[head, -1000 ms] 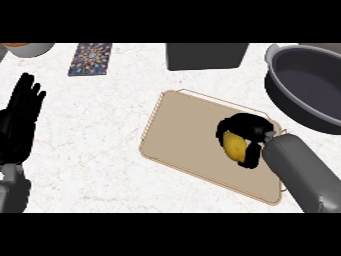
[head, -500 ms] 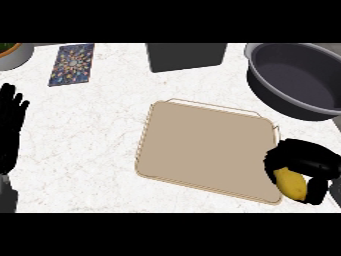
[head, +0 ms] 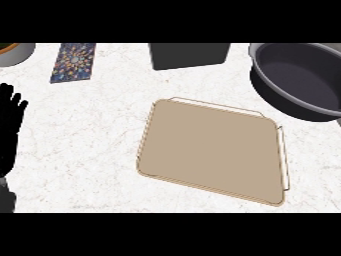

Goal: Pick the lemon from the tray and place it in the pot

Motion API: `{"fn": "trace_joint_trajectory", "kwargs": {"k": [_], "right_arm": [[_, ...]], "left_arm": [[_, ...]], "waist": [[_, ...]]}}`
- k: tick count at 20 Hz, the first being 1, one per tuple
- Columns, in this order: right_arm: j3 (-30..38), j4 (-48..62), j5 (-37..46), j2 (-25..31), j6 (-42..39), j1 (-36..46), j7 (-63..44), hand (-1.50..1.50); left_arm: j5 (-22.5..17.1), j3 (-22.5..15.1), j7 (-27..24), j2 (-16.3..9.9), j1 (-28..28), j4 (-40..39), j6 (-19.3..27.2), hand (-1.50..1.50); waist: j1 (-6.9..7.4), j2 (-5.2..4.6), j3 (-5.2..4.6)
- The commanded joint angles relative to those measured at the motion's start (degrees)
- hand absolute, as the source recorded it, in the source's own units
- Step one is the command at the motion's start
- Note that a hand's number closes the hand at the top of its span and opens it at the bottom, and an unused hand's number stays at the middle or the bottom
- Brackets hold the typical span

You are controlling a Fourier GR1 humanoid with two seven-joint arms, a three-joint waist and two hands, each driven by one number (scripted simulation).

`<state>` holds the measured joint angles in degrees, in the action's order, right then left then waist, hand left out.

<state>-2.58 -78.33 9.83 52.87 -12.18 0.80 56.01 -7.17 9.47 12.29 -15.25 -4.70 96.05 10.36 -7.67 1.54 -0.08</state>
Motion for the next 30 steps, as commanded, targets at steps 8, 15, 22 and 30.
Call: {"fn": "trace_joint_trajectory", "kwargs": {"k": [8,15,22,30], "right_arm": [[19.52,6.37,-20.93,10.67,-13.28,-9.30,3.11,1.50],[12.79,16.05,-21.84,10.13,-15.78,6.43,-6.64,1.50],[6.07,28.49,-11.15,1.42,-6.38,19.42,-2.67,1.50],[3.64,41.17,3.71,-4.78,18.05,28.21,1.50,1.50]], "left_arm": [[1.39,-3.33,-2.74,1.22,-0.83,-0.30,-2.60,0.00],[1.93,-5.02,-0.53,2.95,-7.05,-2.78,-1.72,0.00],[0.66,-4.38,-1.27,3.05,-6.46,-3.19,-3.39,0.00],[4.12,-7.50,2.14,4.88,-8.77,-1.49,-0.26,0.00]], "waist": [[6.76,-1.40,0.06],[9.24,-1.94,0.13],[10.04,-2.11,0.20],[10.71,-2.37,0.29]]}}
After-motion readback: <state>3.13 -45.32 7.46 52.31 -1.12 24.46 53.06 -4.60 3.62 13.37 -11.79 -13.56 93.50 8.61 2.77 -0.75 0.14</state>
